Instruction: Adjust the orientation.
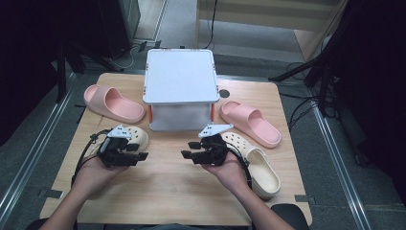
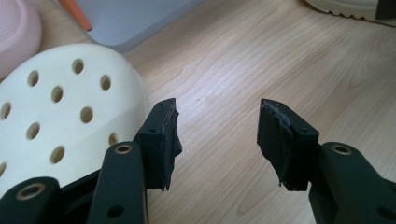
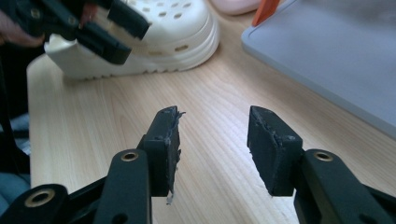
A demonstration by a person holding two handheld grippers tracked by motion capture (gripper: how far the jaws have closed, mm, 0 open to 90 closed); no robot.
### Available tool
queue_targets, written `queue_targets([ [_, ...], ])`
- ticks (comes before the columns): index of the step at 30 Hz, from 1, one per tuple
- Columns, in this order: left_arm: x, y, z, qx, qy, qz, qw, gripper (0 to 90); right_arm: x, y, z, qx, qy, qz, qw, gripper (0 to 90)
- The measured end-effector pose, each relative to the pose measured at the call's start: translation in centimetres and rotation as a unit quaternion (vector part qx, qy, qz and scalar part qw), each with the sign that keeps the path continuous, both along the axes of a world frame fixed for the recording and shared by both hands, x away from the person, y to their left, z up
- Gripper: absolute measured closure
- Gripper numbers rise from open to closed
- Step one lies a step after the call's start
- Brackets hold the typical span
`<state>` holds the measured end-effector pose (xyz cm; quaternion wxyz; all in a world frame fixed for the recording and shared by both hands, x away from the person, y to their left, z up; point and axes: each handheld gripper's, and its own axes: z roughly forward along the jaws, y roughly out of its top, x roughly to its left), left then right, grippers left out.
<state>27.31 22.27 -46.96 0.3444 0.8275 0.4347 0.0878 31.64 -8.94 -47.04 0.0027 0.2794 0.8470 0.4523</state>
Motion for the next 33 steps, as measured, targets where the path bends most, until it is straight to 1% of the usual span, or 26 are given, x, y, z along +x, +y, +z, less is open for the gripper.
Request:
queue_targets([
  [1,-0.1,0.1,0.0,-0.003,0.0,0.004,1.0,47.9,0.4,-0.3,0.1,0.005,0.003,-0.003,1.0,54.7],
  [4,-0.4,0.4,0.1,-0.007,0.0,0.009,0.9999,48.3,0.6,-0.4,0.1,0.005,0.005,-0.002,1.0,54.5],
  [7,-0.8,0.7,0.3,-0.008,-0.001,0.01,0.9999,49.0,0.9,-0.2,0.0,-0.011,0.006,-0.001,0.9999,53.2],
  [9,-1.0,1.0,0.5,-0.007,-0.003,0.011,0.9999,50.0,0.9,0.0,-0.1,-0.016,0.007,0.003,0.9998,53.2],
  [10,-1.1,1.1,0.5,-0.011,-0.001,0.011,0.9999,50.7,0.9,0.1,-0.1,-0.018,0.006,0.005,0.9998,53.2],
  [13,-1.3,1.6,0.8,-0.007,-0.003,0.015,0.9999,51.8,0.9,0.3,0.0,-0.021,0.004,0.01,0.9997,53.1],
  [17,-1.9,2.4,1.3,-0.009,-0.004,0.024,0.9997,52.6,1.0,0.6,-0.1,-0.028,0.003,0.013,0.9995,52.9],
  [19,-2.3,2.9,1.5,-0.01,-0.004,0.033,0.9994,52.6,1.1,0.7,-0.2,-0.032,0.007,0.015,0.9994,52.4],
  [20,-2.5,3.1,1.7,-0.013,-0.004,0.034,0.9993,52.6,1.1,0.7,-0.2,-0.034,0.008,0.014,0.9993,52.2],
  [23,-3.1,3.4,2.0,-0.015,-0.007,0.037,0.9992,52.7,1.3,0.8,-0.2,-0.032,0.009,0.018,0.9993,51.9],
  [27,-3.7,3.8,2.3,-0.006,-0.007,0.036,0.9993,52.6,1.3,0.8,0.0,-0.028,0.009,0.02,0.9994,51.8],
  [30,-4.2,4.3,2.4,-0.005,-0.005,0.038,0.9992,52.7,1.4,0.8,0.0,-0.029,0.009,0.019,0.9993,51.7],
  [33,-4.6,4.9,2.4,0.009,-0.005,0.047,0.9988,52.8,1.5,0.8,-0.1,-0.03,0.012,0.017,0.9993,51.7],
])
